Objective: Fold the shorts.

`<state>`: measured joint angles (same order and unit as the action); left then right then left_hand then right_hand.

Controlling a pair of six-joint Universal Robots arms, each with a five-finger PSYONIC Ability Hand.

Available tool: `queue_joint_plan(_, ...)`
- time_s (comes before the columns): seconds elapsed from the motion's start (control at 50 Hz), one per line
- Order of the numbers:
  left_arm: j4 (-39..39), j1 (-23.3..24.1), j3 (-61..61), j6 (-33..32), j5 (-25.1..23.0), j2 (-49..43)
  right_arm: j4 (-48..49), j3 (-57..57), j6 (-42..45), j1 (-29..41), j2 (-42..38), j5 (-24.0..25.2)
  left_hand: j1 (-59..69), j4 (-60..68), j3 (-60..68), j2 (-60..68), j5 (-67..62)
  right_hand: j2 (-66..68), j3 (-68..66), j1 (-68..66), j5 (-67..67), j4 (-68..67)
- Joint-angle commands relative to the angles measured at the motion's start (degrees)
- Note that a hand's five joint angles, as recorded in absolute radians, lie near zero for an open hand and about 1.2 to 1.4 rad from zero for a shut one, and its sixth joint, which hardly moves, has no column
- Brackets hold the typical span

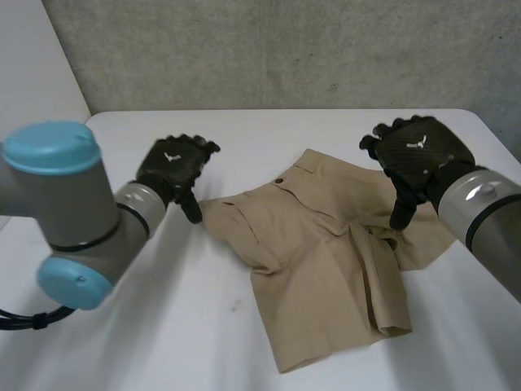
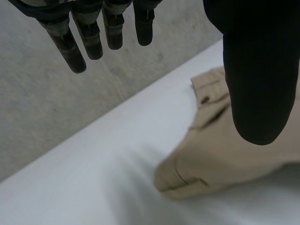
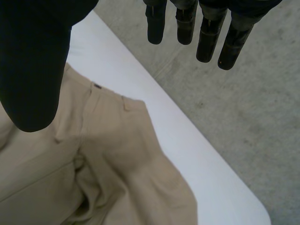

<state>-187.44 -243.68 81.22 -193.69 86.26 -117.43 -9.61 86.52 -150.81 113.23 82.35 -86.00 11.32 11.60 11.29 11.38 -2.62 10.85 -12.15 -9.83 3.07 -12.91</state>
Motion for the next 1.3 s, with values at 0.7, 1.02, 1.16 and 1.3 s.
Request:
queue_joint_plan(0.7, -18.8, -13.0, -12.9, -5.6, -1.4, 12.0, 6.5, 8.7, 0.3, -0.4, 0.4, -0.3, 68.7, 68.4, 68.7, 68.6, -67.4, -0.8, 2.1, -0.2, -3.1, 2.9)
queue_joint_plan(1.02, -18.8, 10.4, -3.1, -4.9, -9.1, -0.5, 7.6, 9.0, -0.1, -1.8, 0.3, -0.4, 68.7, 68.4, 68.7, 68.6, -67.4, -0.8, 2.1, -0.2, -3.1, 2.9)
queue_joint_plan(1.16, -18.8, 20.8, 4.2, -5.6, -15.2, -6.1, 8.4, 9.4, -0.2, -4.1, 0.0, -0.3, 15.1, 14.8, 15.2, 15.1, -13.8, -0.8, 2.1, -0.2, -3.1, 2.9)
queue_joint_plan(1.3, -18.5, 20.0, 7.5, -5.3, -16.7, 0.1, 8.6, 10.3, 0.0, -3.6, -0.3, 0.7, 4.4, 4.2, 4.5, 4.4, -3.1, -0.8, 2.1, -0.2, -3.1, 2.9)
